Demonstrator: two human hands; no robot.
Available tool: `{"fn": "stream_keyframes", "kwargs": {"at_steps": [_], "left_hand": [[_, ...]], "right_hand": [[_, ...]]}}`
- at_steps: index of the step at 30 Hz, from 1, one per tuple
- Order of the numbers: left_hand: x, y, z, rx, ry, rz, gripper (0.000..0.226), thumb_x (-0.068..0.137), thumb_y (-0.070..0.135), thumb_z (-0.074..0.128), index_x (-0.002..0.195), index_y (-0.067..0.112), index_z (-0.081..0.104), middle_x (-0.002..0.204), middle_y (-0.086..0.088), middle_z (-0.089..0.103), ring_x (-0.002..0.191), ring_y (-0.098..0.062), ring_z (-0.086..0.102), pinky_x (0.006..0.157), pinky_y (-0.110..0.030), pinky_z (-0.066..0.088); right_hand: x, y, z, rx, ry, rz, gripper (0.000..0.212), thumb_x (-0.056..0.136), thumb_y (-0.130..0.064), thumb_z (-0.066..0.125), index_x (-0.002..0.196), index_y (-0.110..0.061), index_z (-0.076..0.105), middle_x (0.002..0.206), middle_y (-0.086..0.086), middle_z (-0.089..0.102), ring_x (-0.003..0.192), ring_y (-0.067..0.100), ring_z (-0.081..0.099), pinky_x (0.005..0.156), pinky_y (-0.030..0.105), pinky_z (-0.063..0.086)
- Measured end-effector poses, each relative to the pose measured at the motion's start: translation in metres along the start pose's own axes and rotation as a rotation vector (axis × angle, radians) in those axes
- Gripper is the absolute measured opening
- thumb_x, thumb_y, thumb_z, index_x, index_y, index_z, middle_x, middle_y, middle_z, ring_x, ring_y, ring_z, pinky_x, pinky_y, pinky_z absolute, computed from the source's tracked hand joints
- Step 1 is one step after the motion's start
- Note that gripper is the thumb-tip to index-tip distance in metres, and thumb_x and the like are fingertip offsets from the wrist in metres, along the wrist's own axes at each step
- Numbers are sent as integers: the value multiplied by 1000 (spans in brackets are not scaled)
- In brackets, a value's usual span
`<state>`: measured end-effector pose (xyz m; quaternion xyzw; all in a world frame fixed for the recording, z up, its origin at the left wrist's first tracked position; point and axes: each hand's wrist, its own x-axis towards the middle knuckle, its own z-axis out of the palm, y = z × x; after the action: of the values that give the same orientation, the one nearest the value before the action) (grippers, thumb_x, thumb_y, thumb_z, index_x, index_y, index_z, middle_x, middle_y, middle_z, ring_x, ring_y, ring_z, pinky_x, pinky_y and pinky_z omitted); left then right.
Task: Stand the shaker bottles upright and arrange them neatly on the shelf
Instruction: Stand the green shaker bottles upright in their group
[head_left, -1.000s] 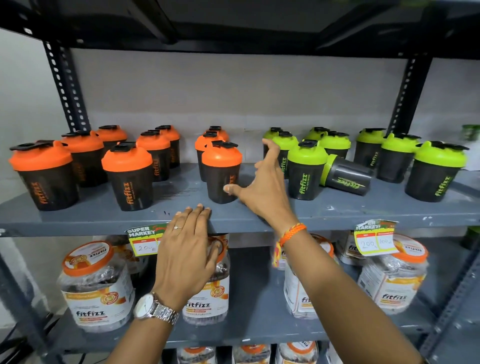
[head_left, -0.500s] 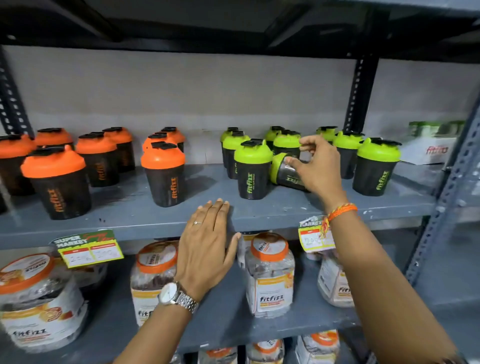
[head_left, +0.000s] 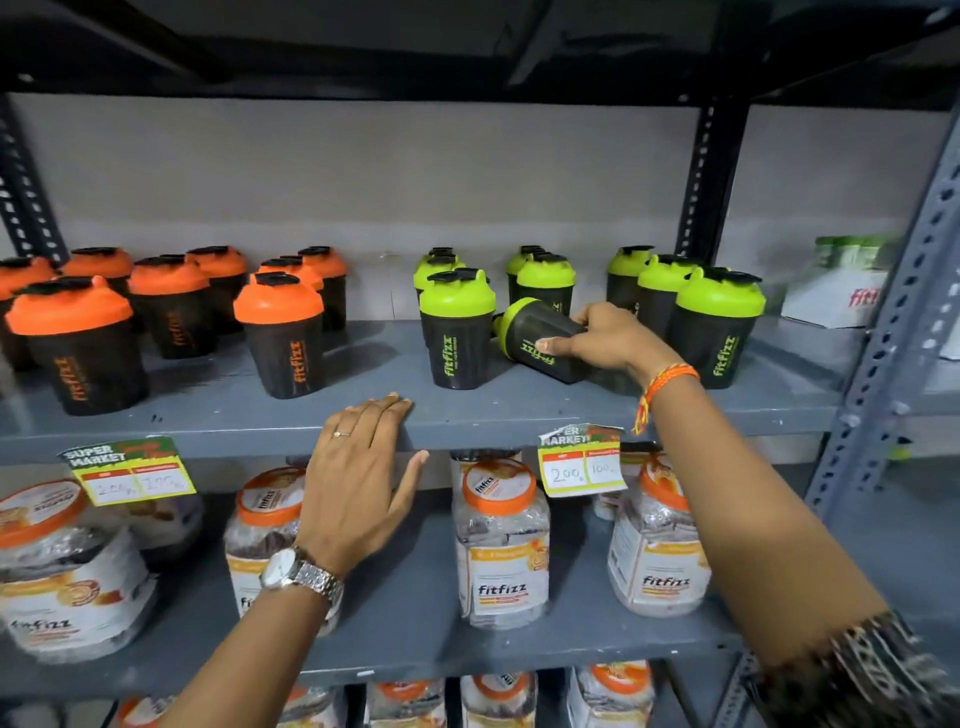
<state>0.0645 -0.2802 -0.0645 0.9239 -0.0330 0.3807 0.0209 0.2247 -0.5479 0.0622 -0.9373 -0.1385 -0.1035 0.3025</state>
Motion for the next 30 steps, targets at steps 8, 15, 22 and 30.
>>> {"fn": "stream_keyframes", "kwargs": {"at_steps": [8, 15, 22, 30], "left_hand": [[1, 9, -1, -16, -4, -48, 53, 96, 46, 44, 136, 13, 55, 137, -8, 63, 127, -28, 55, 114, -40, 30], [-1, 9, -3, -22, -17, -54, 56, 97, 50, 39, 138, 14, 54, 139, -8, 62, 129, -29, 56, 116, -40, 28], [1, 6, -7, -43, -39, -52, 57, 98, 53, 36, 138, 16, 56, 139, -6, 63, 128, -28, 57, 115, -41, 31], [62, 2, -25, -141, -83, -260, 48, 87, 62, 56, 119, 28, 63, 102, 6, 78, 103, -30, 70, 75, -39, 47]], "right_hand": [[-17, 5, -2, 389, 48, 157, 55, 61, -58, 85, 81, -9, 72, 79, 7, 77, 62, 20, 76, 53, 32, 61], [-26, 26, 6, 1161, -189, 200, 52, 72, -33, 88, 109, -3, 68, 89, 15, 81, 86, 30, 79, 65, 40, 64], [-27, 27, 12, 1233, -243, 46, 23, 89, 0, 68, 111, 3, 65, 95, 14, 79, 93, 25, 76, 74, 37, 65], [-17, 38, 6, 838, -182, -62, 51, 82, 11, 72, 130, -1, 59, 113, 8, 73, 102, 15, 71, 84, 22, 60]]}}
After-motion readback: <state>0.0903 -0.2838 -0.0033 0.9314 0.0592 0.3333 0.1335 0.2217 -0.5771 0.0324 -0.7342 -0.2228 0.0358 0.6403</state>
